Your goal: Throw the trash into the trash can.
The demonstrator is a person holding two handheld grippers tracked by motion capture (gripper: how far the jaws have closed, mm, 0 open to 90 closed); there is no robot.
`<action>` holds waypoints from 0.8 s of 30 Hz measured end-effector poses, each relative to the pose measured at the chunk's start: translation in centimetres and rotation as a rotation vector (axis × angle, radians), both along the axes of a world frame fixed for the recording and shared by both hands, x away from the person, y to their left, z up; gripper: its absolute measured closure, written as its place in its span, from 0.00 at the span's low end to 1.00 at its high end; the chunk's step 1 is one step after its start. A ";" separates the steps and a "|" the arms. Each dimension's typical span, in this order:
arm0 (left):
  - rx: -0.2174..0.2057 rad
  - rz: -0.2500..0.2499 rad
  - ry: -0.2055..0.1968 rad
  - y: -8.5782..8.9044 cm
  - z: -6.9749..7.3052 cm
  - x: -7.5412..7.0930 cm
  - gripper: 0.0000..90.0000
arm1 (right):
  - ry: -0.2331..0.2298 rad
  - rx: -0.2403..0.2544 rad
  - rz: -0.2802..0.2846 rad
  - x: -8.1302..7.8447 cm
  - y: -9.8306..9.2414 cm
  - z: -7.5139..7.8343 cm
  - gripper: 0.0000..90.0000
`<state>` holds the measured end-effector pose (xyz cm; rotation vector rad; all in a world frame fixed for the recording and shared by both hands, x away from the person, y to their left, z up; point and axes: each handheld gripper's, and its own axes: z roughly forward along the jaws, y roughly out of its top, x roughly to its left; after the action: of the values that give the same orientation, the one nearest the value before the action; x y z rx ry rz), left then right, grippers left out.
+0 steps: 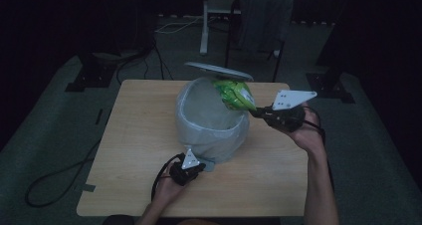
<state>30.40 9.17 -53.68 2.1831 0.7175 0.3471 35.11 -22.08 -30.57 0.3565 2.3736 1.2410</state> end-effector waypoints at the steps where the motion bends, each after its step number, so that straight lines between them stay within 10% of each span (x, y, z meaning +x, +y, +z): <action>1: 0.001 0.000 -0.001 0.0 0.0 0.0 1.00 | 0.001 -0.001 -0.001 0.1 0.1 0.0 0.98; 24: 0.007 -0.003 -0.002 0.0 0.0 0.0 1.00 | -0.026 -0.079 -0.004 1.2 2.8 1.2 0.86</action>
<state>30.41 9.19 -53.66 2.1897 0.7129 0.3504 36.30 -19.32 -29.42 0.3173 2.3906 1.1391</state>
